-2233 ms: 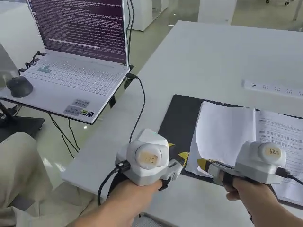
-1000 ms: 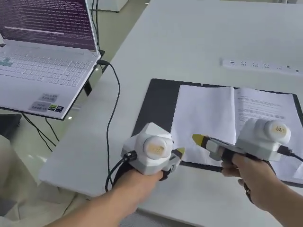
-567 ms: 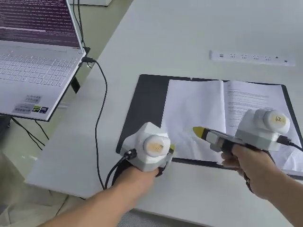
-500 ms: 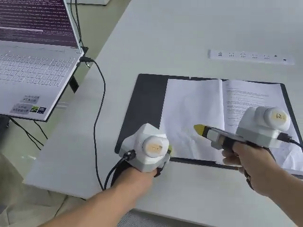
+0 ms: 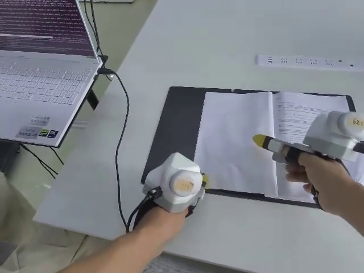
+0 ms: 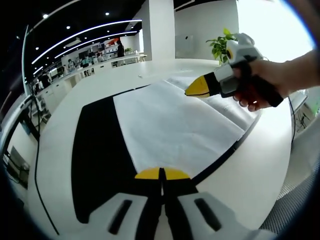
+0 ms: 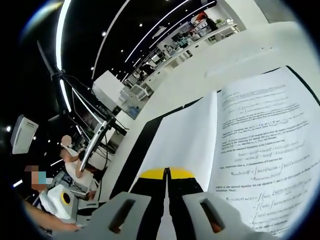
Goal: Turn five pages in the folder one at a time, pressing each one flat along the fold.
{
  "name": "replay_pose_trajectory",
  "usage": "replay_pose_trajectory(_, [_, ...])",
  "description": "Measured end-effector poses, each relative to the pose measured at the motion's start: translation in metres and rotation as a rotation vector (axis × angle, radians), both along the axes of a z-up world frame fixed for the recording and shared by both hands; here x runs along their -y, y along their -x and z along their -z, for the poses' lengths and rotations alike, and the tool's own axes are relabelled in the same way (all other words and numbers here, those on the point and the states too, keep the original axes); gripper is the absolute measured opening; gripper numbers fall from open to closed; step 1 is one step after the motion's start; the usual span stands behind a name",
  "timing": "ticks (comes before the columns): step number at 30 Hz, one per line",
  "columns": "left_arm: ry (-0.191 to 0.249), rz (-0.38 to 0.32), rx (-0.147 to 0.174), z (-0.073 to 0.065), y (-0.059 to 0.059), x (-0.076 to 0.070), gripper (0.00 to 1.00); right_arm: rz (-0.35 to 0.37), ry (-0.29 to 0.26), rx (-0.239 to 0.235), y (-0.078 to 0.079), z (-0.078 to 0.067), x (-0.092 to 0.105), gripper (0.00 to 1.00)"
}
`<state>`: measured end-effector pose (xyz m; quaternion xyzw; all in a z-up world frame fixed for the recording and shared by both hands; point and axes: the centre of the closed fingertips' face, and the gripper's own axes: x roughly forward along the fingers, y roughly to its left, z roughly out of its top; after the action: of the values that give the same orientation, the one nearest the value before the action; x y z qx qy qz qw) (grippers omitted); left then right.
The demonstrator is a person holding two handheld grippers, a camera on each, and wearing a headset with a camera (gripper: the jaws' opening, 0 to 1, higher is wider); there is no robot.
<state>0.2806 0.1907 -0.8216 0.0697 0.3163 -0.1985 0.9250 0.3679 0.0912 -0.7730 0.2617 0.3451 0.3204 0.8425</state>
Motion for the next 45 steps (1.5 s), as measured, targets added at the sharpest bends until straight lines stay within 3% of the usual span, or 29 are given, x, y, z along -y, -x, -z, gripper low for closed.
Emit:
replay_pose_trajectory(5, [-0.001, -0.005, 0.003, 0.0, 0.0, 0.0, 0.0, 0.045, -0.027, -0.051, -0.018, 0.003, 0.012, 0.0])
replay_pose_trajectory(8, [-0.003, -0.006, 0.005, -0.001, 0.001, 0.0, 0.0, 0.073, -0.048, -0.076, -0.037, 0.014, 0.023, 0.0])
replay_pose_trajectory(13, [-0.005, -0.006, 0.006, -0.001, 0.001, 0.0, 0.0, 0.104, -0.076, -0.109, -0.054, 0.026, 0.033, 0.0])
replay_pose_trajectory(20, [-0.004, -0.012, 0.007, -0.002, 0.001, 0.0, 0.0, 0.129, -0.136, -0.148, -0.07, 0.03, 0.035, 0.0])
replay_pose_trajectory(32, [-0.011, -0.01, 0.006, -0.002, 0.001, 0.0, 0.0, 0.15, -0.164, -0.152, -0.093, 0.031, 0.033, 0.0])
replay_pose_trajectory(45, [-0.017, -0.012, 0.006, -0.001, 0.001, 0.0, 0.0, 0.146, -0.14, -0.147, -0.124, 0.031, 0.031, 0.0])
